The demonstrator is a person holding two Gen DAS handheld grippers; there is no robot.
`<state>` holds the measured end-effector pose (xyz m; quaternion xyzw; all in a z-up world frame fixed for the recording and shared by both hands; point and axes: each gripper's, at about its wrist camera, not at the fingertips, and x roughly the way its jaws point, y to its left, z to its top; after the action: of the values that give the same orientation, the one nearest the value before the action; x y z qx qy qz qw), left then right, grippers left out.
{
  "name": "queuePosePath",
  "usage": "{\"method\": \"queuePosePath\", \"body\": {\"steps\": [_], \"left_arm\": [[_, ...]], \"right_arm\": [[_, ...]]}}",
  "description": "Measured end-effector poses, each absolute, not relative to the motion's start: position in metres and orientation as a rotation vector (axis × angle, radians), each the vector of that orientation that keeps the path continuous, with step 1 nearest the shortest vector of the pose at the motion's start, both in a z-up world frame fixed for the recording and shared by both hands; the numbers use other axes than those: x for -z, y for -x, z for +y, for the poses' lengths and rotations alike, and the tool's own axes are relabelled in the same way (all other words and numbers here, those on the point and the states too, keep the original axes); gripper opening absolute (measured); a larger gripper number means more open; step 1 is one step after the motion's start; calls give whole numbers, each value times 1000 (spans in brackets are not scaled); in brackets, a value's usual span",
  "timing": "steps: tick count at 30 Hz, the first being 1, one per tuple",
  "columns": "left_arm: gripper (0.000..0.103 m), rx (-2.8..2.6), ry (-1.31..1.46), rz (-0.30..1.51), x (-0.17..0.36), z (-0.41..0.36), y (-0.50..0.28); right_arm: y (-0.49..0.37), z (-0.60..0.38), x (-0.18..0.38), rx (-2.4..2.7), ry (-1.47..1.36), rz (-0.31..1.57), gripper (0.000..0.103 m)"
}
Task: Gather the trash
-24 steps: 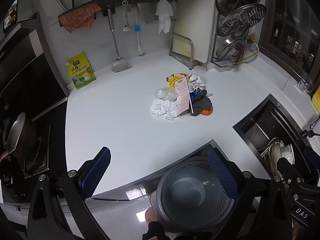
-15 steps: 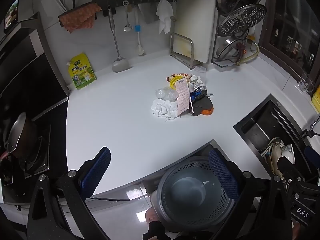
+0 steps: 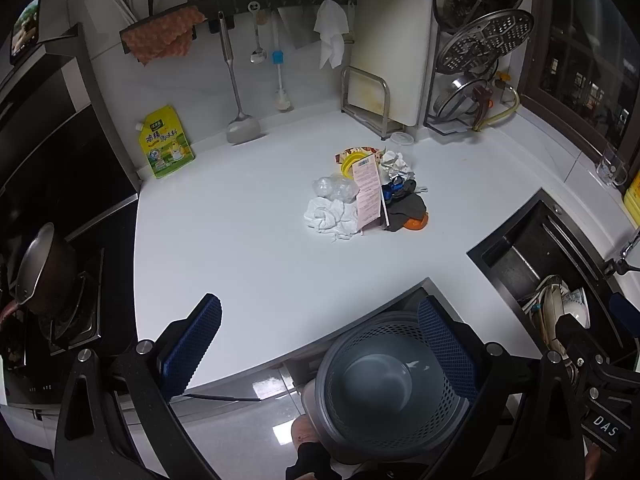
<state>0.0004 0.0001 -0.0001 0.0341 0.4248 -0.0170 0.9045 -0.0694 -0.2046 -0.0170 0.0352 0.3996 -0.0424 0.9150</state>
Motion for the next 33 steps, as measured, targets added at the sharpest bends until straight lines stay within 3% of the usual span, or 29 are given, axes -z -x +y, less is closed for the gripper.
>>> {"method": "queuePosePath", "body": {"steps": [33], "left_arm": [[97, 30, -68, 873, -7, 28, 9]], "right_arm": [[76, -199, 16, 82, -74, 820, 94]]}}
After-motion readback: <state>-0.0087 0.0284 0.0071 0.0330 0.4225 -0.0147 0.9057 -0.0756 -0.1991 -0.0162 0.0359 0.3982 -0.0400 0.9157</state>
